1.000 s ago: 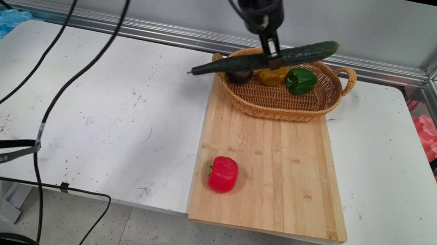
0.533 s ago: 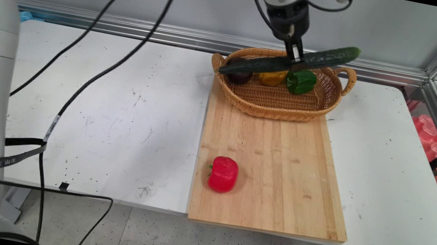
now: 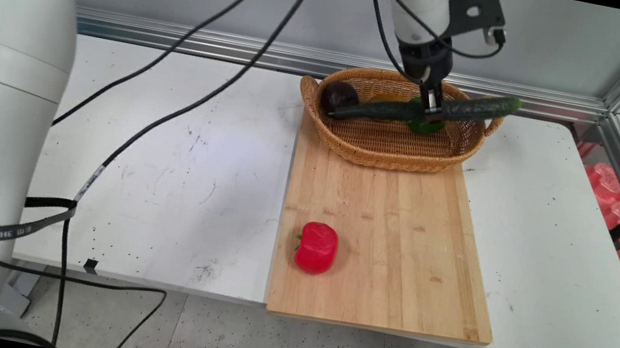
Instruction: Place the picked object in the vegetable basket
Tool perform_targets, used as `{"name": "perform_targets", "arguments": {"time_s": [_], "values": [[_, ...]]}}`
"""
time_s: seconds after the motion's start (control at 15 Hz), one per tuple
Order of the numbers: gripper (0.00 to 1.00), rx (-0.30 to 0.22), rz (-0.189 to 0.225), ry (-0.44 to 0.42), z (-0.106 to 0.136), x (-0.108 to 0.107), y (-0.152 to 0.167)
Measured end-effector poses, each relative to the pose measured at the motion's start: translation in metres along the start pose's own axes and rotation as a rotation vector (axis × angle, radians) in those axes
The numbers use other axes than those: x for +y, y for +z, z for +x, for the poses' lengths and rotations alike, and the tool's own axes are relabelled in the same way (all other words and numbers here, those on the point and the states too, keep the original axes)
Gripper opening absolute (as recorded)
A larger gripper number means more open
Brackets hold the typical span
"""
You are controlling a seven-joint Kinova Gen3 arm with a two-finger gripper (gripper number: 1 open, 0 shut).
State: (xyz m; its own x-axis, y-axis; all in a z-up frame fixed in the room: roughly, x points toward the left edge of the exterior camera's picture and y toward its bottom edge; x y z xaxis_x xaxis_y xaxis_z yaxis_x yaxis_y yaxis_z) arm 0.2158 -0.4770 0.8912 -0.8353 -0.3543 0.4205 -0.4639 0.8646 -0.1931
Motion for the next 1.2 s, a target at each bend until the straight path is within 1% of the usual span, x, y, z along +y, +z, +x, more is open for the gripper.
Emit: {"name": "perform_targets", "arguments": {"time_s": [0.47,0.87,0.93,1.2], "values": [[0.0,0.009,-0.057,0.076,-0.006,-0.007,0.052],[0.0,0.017,-0.085,0.106,-0.015,-0.012,0.074],[1.0,0.019,-0.086,0.11,-0.016,-0.013,0.076],[1.0,0.031,-0.081,0.119,-0.022,-0.019,0.074]]}}
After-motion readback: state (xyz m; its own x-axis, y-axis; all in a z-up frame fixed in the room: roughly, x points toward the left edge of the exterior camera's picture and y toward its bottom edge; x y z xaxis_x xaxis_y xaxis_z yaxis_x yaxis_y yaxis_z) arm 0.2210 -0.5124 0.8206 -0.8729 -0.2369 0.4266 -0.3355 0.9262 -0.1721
